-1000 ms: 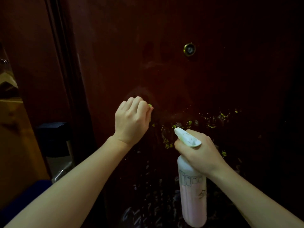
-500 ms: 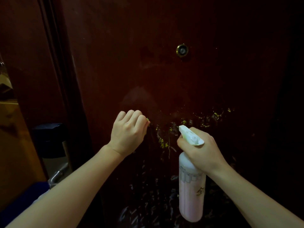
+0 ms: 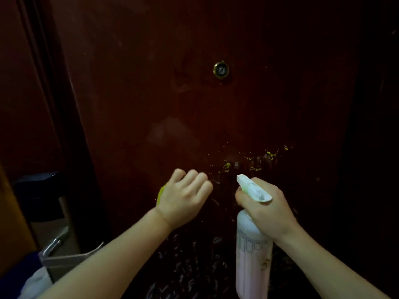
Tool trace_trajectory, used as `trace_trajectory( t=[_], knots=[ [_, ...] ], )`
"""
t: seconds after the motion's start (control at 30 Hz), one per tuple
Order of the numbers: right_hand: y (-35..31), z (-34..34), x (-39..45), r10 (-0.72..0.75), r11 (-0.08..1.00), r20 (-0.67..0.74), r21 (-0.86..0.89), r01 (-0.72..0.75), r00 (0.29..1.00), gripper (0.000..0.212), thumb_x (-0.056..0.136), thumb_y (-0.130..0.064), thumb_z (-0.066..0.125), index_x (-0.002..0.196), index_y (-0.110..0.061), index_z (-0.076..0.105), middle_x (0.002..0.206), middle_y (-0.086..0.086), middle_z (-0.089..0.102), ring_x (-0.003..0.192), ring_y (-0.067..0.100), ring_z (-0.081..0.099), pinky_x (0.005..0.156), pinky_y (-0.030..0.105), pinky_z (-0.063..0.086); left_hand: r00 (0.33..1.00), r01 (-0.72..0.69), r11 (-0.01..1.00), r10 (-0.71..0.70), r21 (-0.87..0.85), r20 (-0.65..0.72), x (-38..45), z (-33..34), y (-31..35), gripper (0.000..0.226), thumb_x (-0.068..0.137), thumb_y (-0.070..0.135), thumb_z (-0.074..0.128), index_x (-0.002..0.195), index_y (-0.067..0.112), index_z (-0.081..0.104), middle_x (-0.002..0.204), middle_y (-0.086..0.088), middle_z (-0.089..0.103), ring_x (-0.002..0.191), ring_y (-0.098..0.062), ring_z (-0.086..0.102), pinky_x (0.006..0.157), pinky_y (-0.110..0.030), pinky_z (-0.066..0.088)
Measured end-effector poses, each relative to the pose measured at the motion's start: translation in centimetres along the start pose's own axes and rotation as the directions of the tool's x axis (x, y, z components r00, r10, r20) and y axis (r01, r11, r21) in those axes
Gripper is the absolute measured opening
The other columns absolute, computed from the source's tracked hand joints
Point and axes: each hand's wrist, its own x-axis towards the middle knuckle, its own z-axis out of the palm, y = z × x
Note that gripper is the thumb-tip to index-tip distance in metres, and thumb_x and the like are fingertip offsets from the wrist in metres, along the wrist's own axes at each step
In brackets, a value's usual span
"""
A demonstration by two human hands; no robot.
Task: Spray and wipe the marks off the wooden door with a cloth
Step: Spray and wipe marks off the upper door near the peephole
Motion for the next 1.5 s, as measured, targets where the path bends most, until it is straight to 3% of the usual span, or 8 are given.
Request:
trace_trajectory(
  t=[0.13, 0.33, 0.57, 0.67, 0.83, 1.03, 1.23, 1.5],
  knots=[
    [0.0, -0.3, 0.0, 0.018, 1.000, -0.002, -0.013, -0.018, 1.000, 0.026, 0.085, -0.012, 0.062, 0.069, 0.004, 0.050, 0.058, 0.004, 0.046, 0.054, 0.014, 0.040, 0.051, 0.031, 0.035, 0.988, -0.125, 0.991, 0.128, -0.043, 0.082, 0.1, -0.7, -0.4, 0.014, 0.085, 0.011, 0.067, 0.078, 0.014, 0.054, 0.074, 0.000, 0.055, 0.063, -0.018, 0.050, 0.063, -0.034, 0.036],
    [-0.5, -0.9, 0.3, -0.006, 0.999, -0.030, -0.044, 0.005, 1.000, 0.032, 0.082, -0.008, 0.059, 0.058, -0.004, 0.039, 0.054, 0.002, 0.041, 0.051, 0.015, 0.037, 0.049, 0.032, 0.031, 0.961, 0.237, 0.972, -0.232, 0.009, -0.151, 7.3, -2.7, -5.6, 0.020, 0.094, 0.014, 0.057, 0.075, 0.011, 0.052, 0.071, -0.003, 0.053, 0.062, -0.021, 0.049, 0.065, -0.037, 0.029],
    [-0.5, -1.0, 0.1, -0.033, 0.998, 0.037, -0.045, 0.035, 0.999, 0.033, 0.081, -0.016, 0.063, 0.056, -0.020, 0.042, 0.053, -0.009, 0.041, 0.049, 0.006, 0.037, 0.045, 0.022, 0.032, 0.909, 0.367, 0.929, -0.345, 0.054, -0.235, 9.5, -1.8, -5.6, 0.022, 0.093, 0.013, 0.059, 0.073, 0.007, 0.055, 0.068, -0.002, 0.054, 0.058, -0.019, 0.049, 0.062, -0.036, 0.034],
    [-0.8, -0.6, 0.0, -0.042, 0.997, 0.070, -0.062, 0.046, 0.997, 0.026, 0.083, -0.016, 0.063, 0.063, -0.007, 0.049, 0.057, 0.000, 0.046, 0.052, 0.010, 0.040, 0.049, 0.026, 0.034, 0.920, 0.346, 0.937, -0.327, 0.055, -0.218, 8.3, -1.6, -4.7, 0.023, 0.094, 0.014, 0.058, 0.072, 0.008, 0.054, 0.068, -0.002, 0.054, 0.058, -0.019, 0.048, 0.062, -0.036, 0.034],
    [-0.8, -0.2, 0.0, -0.039, 0.998, 0.031, -0.044, 0.041, 0.999, 0.041, 0.082, -0.011, 0.061, 0.054, -0.017, 0.032, 0.052, -0.003, 0.035, 0.049, 0.010, 0.031, 0.047, 0.029, 0.027, 0.953, 0.267, 0.962, -0.253, 0.064, -0.168, 5.4, -1.4, -3.2, 0.024, 0.093, 0.013, 0.060, 0.069, 0.009, 0.054, 0.067, -0.001, 0.053, 0.057, -0.018, 0.048, 0.062, -0.035, 0.031],
    [-0.9, -0.5, 0.3, -0.047, 0.996, 0.035, -0.072, 0.049, 0.998, 0.029, 0.082, -0.020, 0.063, 0.062, -0.008, 0.046, 0.054, -0.006, 0.041, 0.050, 0.009, 0.037, 0.047, 0.025, 0.031, 0.964, 0.218, 0.974, -0.206, 0.060, -0.167, 4.8, -1.4, -3.4, 0.024, 0.092, 0.013, 0.058, 0.069, 0.009, 0.053, 0.067, -0.001, 0.053, 0.056, -0.017, 0.046, 0.063, -0.032, 0.027],
    [-0.9, -0.3, 0.3, -0.025, 0.995, -0.020, -0.094, 0.023, 0.999, 0.043, 0.081, -0.017, 0.062, 0.051, -0.023, 0.032, 0.049, -0.009, 0.034, 0.047, 0.008, 0.031, 0.045, 0.027, 0.028, 0.961, 0.222, 0.973, -0.209, 0.057, -0.182, 4.8, -1.3, -3.5, 0.025, 0.092, 0.013, 0.059, 0.069, 0.009, 0.052, 0.067, -0.001, 0.052, 0.057, -0.017, 0.046, 0.064, -0.032, 0.026],
    [-0.9, -0.6, 0.2, -0.016, 0.998, -0.025, -0.066, 0.014, 1.000, 0.032, 0.083, -0.013, 0.062, 0.061, -0.001, 0.042, 0.054, 0.000, 0.040, 0.050, 0.014, 0.036, 0.049, 0.034, 0.031, 0.964, 0.214, 0.976, -0.204, 0.044, -0.173, 5.0, -1.2, -3.4, 0.024, 0.093, 0.013, 0.058, 0.070, 0.010, 0.051, 0.069, 0.000, 0.052, 0.058, -0.017, 0.045, 0.066, -0.032, 0.026]
  ],
)
